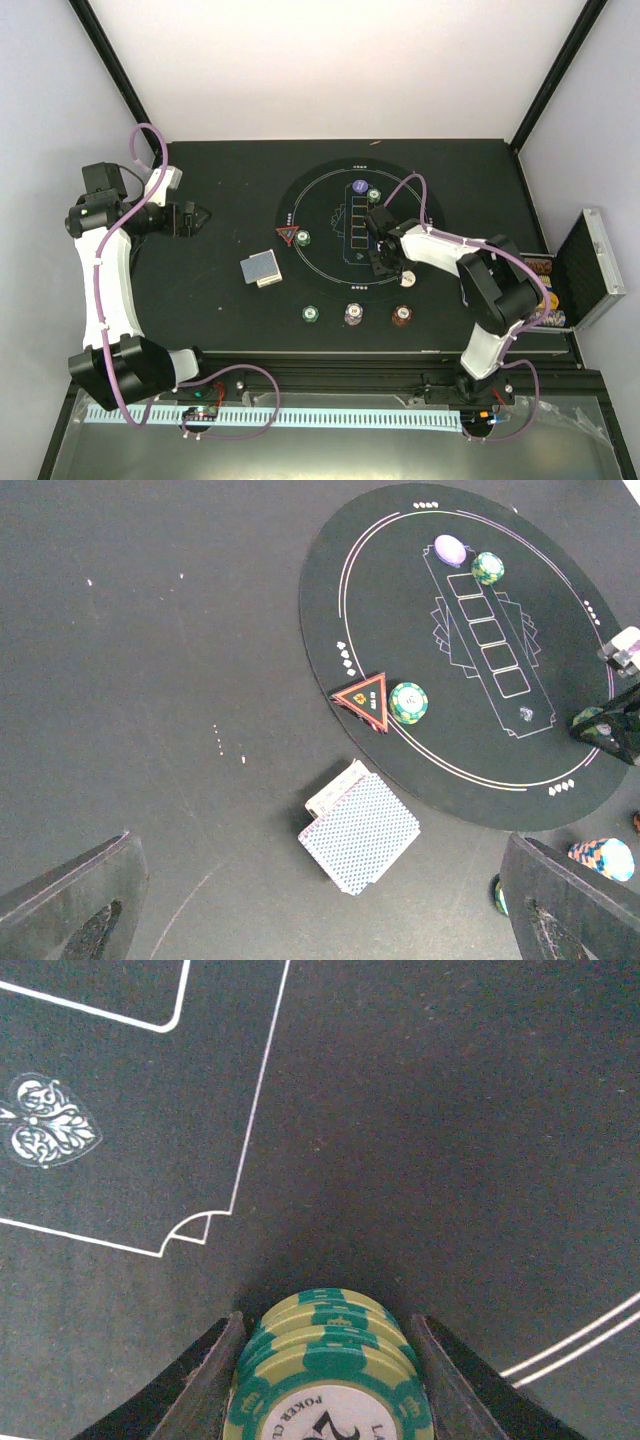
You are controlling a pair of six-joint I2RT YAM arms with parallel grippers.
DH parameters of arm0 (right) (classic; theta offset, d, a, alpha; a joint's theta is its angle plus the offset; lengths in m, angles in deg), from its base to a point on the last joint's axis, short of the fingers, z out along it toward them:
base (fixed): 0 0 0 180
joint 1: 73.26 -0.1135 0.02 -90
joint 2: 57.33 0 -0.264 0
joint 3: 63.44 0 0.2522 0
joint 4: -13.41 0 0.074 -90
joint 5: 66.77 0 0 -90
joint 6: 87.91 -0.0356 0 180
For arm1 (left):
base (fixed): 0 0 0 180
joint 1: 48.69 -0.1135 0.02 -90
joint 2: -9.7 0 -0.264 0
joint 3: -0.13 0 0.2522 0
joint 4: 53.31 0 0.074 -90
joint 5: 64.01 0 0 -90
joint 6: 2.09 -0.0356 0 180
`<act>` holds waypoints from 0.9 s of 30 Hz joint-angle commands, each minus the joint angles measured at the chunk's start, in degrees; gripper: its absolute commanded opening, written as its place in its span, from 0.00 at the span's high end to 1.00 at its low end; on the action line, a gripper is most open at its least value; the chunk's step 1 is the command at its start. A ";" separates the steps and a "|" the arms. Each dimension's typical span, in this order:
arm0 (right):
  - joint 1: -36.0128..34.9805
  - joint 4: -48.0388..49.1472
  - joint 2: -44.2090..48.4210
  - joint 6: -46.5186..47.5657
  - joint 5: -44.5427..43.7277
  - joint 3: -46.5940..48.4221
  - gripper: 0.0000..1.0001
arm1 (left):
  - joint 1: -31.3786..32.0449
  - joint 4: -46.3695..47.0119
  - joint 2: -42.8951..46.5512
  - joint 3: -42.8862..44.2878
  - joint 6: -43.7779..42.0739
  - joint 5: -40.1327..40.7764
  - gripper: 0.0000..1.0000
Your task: Distribute texas hold em gaming equipment
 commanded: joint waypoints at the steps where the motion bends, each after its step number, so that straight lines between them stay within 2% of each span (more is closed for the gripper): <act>1: 0.26 2.64 -1.33 0.27 0.96 0.79 0.63 | -0.50 -0.56 -0.05 1.70 -0.61 -0.94 0.01; 7: 0.27 3.17 -2.74 -0.49 0.98 0.66 0.63 | -0.50 -0.74 -0.36 1.80 -0.85 -0.84 0.01; 10: 0.25 2.70 -2.51 -0.87 0.89 0.51 0.51 | -0.50 -0.81 -0.37 1.73 -0.96 -0.84 0.01; 16: 0.17 -0.57 1.39 -1.06 -0.42 2.77 0.33 | -0.50 -0.86 -0.20 1.47 -0.88 -1.25 0.01; 18: -0.23 -2.39 3.52 -1.33 -1.45 4.17 0.30 | -0.50 -0.87 -0.11 1.25 -0.96 -1.31 0.01; 22: -3.76 -6.18 7.71 -2.61 -3.16 6.55 0.29 | -0.50 -0.73 -0.09 1.18 -0.89 -1.37 0.01; 27: -12.83 -8.71 11.51 -6.43 -2.43 6.65 0.27 | -0.50 -0.55 -0.24 1.27 -0.82 -1.52 0.01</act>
